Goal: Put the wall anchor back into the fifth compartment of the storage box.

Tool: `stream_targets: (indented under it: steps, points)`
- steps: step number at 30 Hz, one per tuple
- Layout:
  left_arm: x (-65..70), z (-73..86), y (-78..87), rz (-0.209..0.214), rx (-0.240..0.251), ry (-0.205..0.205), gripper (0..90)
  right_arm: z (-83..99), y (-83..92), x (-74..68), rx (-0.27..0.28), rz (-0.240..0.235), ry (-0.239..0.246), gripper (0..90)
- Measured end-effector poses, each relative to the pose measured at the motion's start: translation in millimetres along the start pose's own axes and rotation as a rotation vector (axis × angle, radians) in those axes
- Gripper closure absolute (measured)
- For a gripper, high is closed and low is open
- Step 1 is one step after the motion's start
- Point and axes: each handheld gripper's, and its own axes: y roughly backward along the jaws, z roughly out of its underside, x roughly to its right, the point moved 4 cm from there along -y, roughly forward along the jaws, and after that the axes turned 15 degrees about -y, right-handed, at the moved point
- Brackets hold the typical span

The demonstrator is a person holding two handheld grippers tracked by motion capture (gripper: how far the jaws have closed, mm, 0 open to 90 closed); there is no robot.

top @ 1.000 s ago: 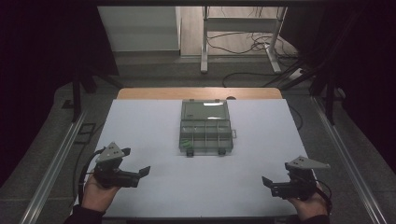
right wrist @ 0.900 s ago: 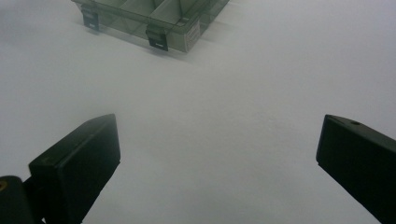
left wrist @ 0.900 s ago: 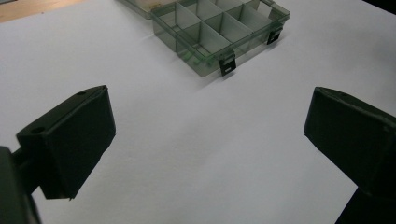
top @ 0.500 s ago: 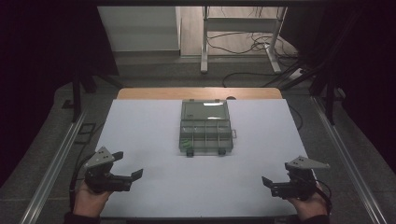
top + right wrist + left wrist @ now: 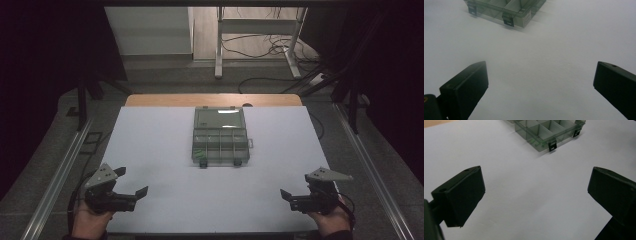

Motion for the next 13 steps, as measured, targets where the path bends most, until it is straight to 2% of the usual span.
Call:
stream_targets:
  steps: [9,13]
  points:
    - [1.7,12.3,0.0,-0.014,-0.031,0.007,0.0,0.0,0.0,-0.2,-0.001,0.000,0.000,0.1]
    - [0.3,13.2,-0.5,-0.015,-0.028,0.016,0.0,0.1,-0.5,0.3,-0.003,0.000,0.001,0.2]
